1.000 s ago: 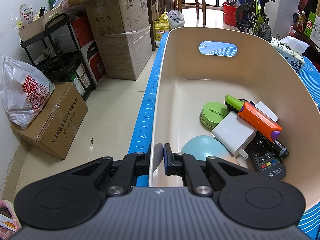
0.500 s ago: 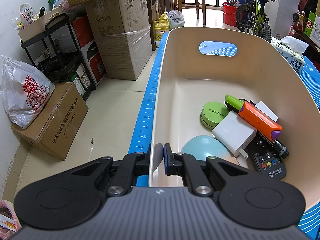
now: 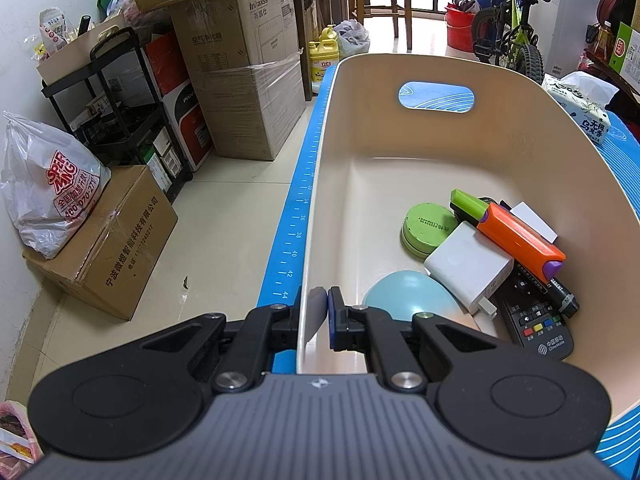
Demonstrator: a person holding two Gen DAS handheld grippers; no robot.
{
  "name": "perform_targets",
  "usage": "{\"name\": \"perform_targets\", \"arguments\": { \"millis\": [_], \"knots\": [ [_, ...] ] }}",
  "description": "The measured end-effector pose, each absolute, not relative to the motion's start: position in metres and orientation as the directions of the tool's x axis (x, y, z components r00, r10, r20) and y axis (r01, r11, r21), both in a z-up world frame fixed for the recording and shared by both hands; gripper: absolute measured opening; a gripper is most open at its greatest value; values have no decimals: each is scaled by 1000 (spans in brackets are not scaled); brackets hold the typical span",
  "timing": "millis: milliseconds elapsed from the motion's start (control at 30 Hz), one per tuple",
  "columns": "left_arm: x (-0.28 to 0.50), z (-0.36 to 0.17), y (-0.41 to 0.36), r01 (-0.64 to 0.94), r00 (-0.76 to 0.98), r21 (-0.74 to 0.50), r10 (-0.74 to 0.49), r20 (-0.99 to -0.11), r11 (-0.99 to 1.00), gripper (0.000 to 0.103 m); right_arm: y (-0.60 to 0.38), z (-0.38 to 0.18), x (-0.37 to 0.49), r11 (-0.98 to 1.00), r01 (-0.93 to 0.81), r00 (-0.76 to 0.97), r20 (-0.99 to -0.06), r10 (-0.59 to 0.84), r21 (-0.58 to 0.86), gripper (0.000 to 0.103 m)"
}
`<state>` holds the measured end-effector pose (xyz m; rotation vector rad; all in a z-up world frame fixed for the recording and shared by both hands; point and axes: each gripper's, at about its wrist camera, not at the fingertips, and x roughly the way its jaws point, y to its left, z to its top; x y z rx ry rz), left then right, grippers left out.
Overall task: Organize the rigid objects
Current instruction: 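Return the right tool to the keys and grasp the black key fob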
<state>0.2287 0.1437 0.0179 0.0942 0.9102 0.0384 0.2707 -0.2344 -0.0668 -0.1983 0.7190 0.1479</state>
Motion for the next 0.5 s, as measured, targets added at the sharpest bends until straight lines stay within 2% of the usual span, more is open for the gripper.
{"name": "perform_targets", "arguments": {
  "millis": [100, 267, 500],
  "knots": [
    [229, 18, 143, 6, 613, 98, 74, -787, 995, 10, -239, -65, 275, 980, -184, 713, -697, 77, -80, 64],
    [229, 18, 143, 6, 613, 98, 74, -786, 995, 10, -235, -63, 277, 968, -212, 713, -699, 59, -135, 77],
    [228, 18, 142, 6, 613, 99, 74, -786, 995, 10, -239, -47, 283, 981, -183, 747, -658, 98, -62, 79]
  ]
}}
